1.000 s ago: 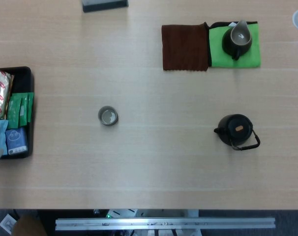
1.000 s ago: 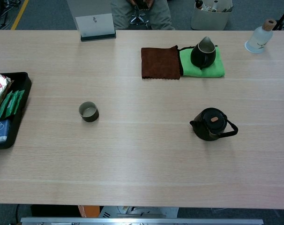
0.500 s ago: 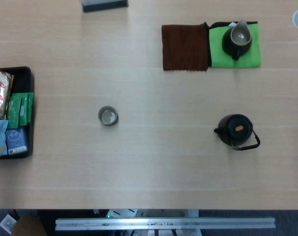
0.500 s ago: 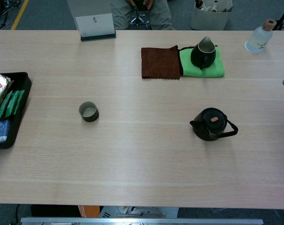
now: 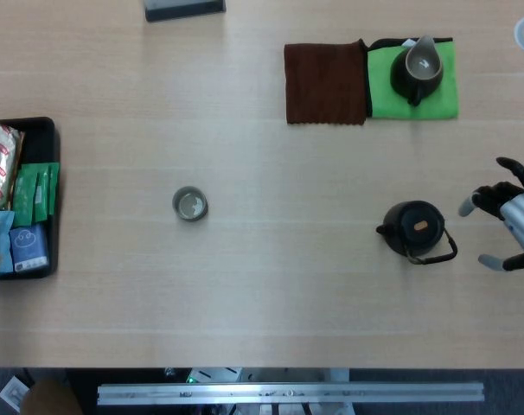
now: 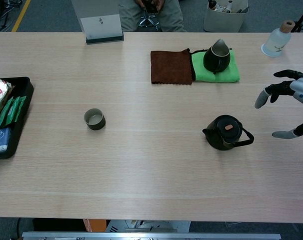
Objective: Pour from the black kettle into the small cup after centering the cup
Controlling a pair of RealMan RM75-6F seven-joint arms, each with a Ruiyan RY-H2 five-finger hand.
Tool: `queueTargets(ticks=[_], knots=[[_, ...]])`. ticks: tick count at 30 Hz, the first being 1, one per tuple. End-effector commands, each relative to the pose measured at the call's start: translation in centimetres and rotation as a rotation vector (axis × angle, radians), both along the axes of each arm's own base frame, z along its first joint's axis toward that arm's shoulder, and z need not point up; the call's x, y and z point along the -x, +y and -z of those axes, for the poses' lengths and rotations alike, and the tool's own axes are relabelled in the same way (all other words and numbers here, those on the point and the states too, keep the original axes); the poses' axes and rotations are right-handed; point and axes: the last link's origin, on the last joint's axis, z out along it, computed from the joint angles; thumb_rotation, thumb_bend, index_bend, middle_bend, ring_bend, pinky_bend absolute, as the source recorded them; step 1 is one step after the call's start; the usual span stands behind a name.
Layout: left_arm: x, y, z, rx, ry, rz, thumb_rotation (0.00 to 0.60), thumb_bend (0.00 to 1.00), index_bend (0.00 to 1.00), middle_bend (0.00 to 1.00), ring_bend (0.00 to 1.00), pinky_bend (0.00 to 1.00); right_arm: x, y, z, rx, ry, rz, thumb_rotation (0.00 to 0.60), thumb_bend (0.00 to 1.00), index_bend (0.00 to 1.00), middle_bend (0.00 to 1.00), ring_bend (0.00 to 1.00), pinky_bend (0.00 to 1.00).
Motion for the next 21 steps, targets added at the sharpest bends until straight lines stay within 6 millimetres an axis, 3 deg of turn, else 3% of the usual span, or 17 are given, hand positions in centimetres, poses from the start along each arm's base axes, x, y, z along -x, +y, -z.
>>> queueTargets(ticks=[1, 21], knots=[[0.0, 0.0, 0.0, 0.001, -0.001, 0.001, 0.6, 0.06, 0.25, 0.22, 0.19, 0.16, -0.2, 0.2, 0.5, -0.013, -0.008, -0.001, 0.6, 0.0, 0.41, 0.43, 0.4, 0.07], [0.4, -1.1, -0.8, -0.002, -0.025, -0.001, 0.6, 0.06, 0.25, 0.22, 0.19, 0.16, 0.2, 1.7, 4.1, -0.098, 0.031, 0.024, 0.6, 0.0, 0.42, 0.44, 0.41, 0.06]])
